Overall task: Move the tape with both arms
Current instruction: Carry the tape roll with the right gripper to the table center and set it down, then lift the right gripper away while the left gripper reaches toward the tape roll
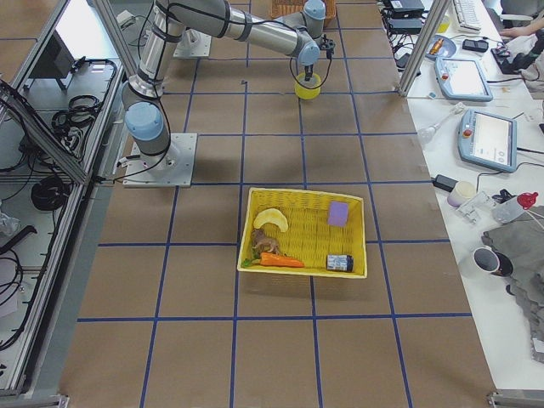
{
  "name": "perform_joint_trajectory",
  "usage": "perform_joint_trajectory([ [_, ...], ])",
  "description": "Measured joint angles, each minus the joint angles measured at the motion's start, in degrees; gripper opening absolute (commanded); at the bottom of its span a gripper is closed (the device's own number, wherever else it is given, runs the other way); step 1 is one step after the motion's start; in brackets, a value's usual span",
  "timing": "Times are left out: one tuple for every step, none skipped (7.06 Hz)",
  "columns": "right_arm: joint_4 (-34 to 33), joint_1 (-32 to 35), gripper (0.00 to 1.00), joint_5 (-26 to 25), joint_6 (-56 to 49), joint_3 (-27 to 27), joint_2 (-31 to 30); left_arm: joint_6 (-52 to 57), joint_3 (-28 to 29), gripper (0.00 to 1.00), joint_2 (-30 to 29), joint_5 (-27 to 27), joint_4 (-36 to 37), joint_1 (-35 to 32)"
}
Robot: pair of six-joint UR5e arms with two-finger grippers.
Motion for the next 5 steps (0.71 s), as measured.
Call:
perform_joint_trajectory([
  [-0.1,0.3,1.00,0.3,0.2,0.1,0.0,0.0,0.0,1.00,0.0,0.0,0.0,0.0],
  [0.0,0.3,1.00,0.3,0.4,0.0,-0.7,0.0,0.0,1.00,0.0,0.0,0.0,0.0],
  [0.6,0.1,1.00,0.1,0.1,0.3,-2.6,0.2,0.0,1.00,-0.1,0.0,0.0,0.0],
  [2.6,-0.9,1.00,-0.9,-1.5,0.8,-5.2,0.4,-0.2,1.00,-0.6,-0.3,0.4,0.0],
  [5.6,-3.2,1.00,-2.3,-4.1,1.1,-8.0,-0.8,-0.9,1.00,-1.7,-2.2,2.3,0.0],
])
